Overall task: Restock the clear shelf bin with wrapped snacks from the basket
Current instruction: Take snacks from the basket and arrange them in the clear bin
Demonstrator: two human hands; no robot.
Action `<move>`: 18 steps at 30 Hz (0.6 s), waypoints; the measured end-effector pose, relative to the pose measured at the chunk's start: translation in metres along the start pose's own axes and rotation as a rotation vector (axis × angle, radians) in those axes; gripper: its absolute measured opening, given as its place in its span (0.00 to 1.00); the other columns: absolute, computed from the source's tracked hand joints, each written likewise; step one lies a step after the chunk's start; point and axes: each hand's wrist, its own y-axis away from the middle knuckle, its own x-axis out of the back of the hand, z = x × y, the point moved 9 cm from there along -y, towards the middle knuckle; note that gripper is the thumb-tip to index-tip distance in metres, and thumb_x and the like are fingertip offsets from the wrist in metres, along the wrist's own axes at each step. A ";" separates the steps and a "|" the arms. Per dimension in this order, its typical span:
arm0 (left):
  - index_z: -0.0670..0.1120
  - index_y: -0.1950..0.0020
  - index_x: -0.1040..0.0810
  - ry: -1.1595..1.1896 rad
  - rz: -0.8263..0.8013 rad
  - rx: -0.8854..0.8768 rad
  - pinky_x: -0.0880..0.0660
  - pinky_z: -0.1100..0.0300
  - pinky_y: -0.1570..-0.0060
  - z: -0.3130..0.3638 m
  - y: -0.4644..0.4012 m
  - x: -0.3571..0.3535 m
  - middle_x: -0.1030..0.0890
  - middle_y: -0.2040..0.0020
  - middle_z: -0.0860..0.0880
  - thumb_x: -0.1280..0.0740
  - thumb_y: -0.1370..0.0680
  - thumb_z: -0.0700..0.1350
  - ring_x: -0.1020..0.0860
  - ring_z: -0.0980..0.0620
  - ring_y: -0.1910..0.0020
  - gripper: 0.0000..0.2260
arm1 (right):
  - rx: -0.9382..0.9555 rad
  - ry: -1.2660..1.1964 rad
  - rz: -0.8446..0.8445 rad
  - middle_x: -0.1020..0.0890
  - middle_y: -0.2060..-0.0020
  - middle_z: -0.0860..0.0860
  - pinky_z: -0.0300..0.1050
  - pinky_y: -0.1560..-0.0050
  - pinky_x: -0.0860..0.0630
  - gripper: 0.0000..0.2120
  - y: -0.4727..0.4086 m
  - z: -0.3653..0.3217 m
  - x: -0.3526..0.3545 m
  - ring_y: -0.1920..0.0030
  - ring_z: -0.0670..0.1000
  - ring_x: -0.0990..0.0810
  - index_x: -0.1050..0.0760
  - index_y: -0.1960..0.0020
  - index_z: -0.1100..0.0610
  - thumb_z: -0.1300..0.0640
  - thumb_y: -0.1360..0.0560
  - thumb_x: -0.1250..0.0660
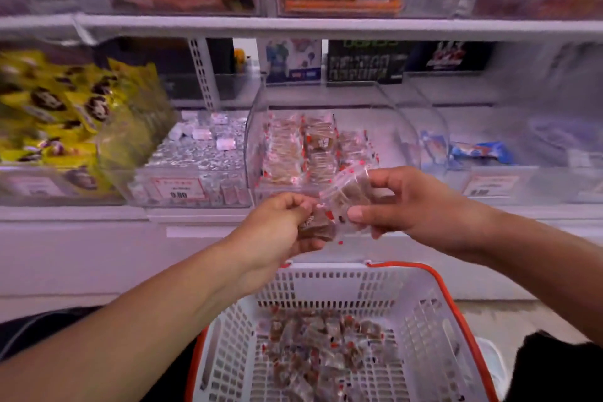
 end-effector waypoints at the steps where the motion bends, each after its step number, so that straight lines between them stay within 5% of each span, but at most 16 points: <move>1: 0.41 0.51 0.23 0.020 0.021 -0.016 0.23 0.63 0.73 0.004 -0.003 -0.003 0.17 0.60 0.45 0.43 0.15 0.39 0.17 0.51 0.66 0.10 | 0.027 0.047 0.002 0.18 0.59 0.59 0.40 0.64 0.25 0.09 -0.002 -0.004 0.000 0.61 0.48 0.23 0.19 0.46 0.59 0.65 0.25 0.29; 5: 0.40 0.49 0.21 0.089 0.088 -0.087 0.23 0.61 0.73 0.010 -0.007 -0.014 0.16 0.55 0.41 0.45 0.14 0.45 0.18 0.47 0.64 0.15 | 0.056 0.107 0.039 0.17 0.56 0.56 0.41 0.59 0.23 0.19 -0.004 -0.010 0.007 0.60 0.51 0.21 0.24 0.38 0.55 0.67 0.27 0.28; 9: 0.42 0.49 0.18 0.136 0.006 -0.053 0.22 0.59 0.71 0.009 -0.012 -0.023 0.15 0.59 0.44 0.47 0.21 0.67 0.17 0.49 0.65 0.31 | 0.078 0.080 0.160 0.16 0.59 0.51 0.40 0.60 0.23 0.17 -0.005 -0.010 0.019 0.65 0.46 0.22 0.20 0.47 0.56 0.68 0.33 0.23; 14: 0.41 0.47 0.23 0.032 0.038 -0.172 0.23 0.60 0.72 0.014 -0.008 -0.025 0.17 0.65 0.47 0.38 0.18 0.55 0.19 0.52 0.69 0.16 | 0.136 0.197 0.205 0.18 0.58 0.43 0.38 0.58 0.25 0.16 -0.002 -0.010 0.018 0.62 0.46 0.24 0.15 0.49 0.49 0.55 0.36 0.21; 18: 0.44 0.50 0.30 -0.112 -0.005 -0.455 0.22 0.56 0.69 0.040 0.006 -0.030 0.19 0.64 0.47 0.41 0.20 0.56 0.19 0.51 0.67 0.15 | 0.176 0.185 0.298 0.21 0.50 0.51 0.44 0.55 0.21 0.20 0.002 -0.011 0.023 0.54 0.49 0.23 0.16 0.48 0.43 0.43 0.39 0.23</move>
